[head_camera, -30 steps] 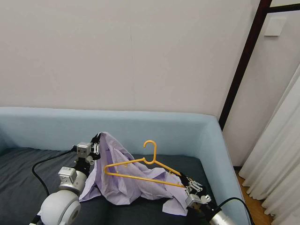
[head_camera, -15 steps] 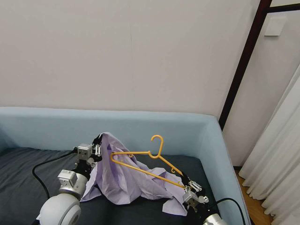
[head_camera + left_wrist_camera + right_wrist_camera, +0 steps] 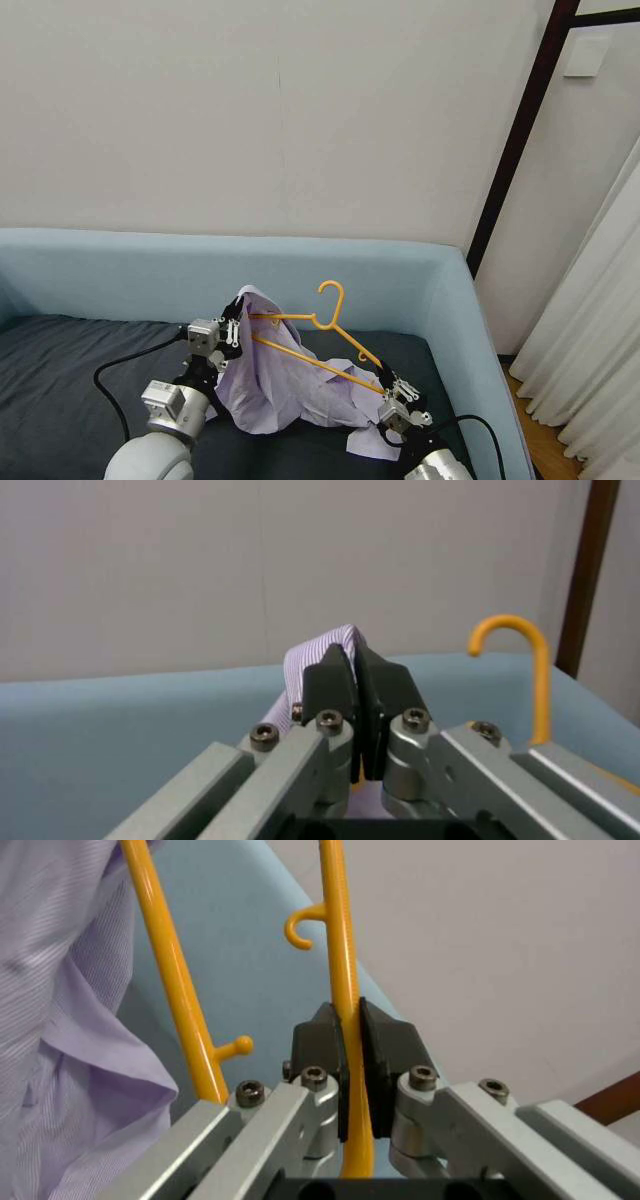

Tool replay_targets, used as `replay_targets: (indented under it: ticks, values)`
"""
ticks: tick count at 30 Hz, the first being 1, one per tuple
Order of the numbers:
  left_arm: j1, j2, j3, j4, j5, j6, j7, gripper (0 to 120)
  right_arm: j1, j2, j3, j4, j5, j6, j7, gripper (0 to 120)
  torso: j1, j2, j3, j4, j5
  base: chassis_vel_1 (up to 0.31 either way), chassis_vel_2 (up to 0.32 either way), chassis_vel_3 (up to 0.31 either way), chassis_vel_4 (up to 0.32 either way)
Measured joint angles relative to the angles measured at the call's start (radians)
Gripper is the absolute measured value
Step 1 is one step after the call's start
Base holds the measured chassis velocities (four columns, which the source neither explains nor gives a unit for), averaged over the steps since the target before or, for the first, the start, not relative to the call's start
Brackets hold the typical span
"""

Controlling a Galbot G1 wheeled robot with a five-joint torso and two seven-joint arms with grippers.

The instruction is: Pick up the clothes from the sofa and hang them on the clothes hanger.

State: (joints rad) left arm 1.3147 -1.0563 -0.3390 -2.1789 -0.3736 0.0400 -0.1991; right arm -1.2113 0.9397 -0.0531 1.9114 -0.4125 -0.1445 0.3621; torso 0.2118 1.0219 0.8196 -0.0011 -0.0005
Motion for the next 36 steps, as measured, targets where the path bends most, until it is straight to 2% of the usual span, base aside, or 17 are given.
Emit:
replay_targets:
  ticks: [5,7,17,27,32,36]
  values:
    - [0.016,-0.013,0.046,0.011,0.031,-0.034,0.031,0,0.034,0.011,-0.019,-0.014,0.014,-0.006,-0.001,4,0.0,0.0,0.0,0.0,0.0001,0.0,0.0,0.0,0.0]
    - [0.022,-0.025,0.099,0.036,0.053,-0.058,0.057,0,0.059,0.024,-0.026,-0.035,0.033,-0.007,0.01,4,0.0,0.0,0.0,0.0,0.0001,0.0,0.0,0.0,0.0]
    - [0.02,-0.068,0.253,0.122,0.125,-0.102,0.09,0,0.072,0.046,-0.007,-0.047,0.081,-0.003,0.037,4,0.0,0.0,0.0,-0.0001,0.0,0.0,0.0,0.0,0.0]
    - [-0.021,-0.084,0.299,0.199,0.123,-0.127,0.089,0,0.062,0.057,0.027,-0.029,0.123,0.05,0.053,4,0.0,0.0,0.0,-0.0001,0.0,0.0,0.0,0.0,0.0]
    - [-0.029,-0.094,0.284,0.234,0.147,-0.155,0.07,0,0.048,0.063,0.04,-0.025,0.148,0.121,0.062,4,0.0,0.0,0.0,0.0,-0.0001,0.0,0.0,0.0,0.0]
    - [-0.022,-0.087,0.27,0.235,0.15,-0.163,0.065,0,0.043,0.062,0.042,-0.028,0.155,0.125,0.062,4,0.0,0.0,0.0,0.0,-0.0001,0.0,0.0,0.0,0.0]
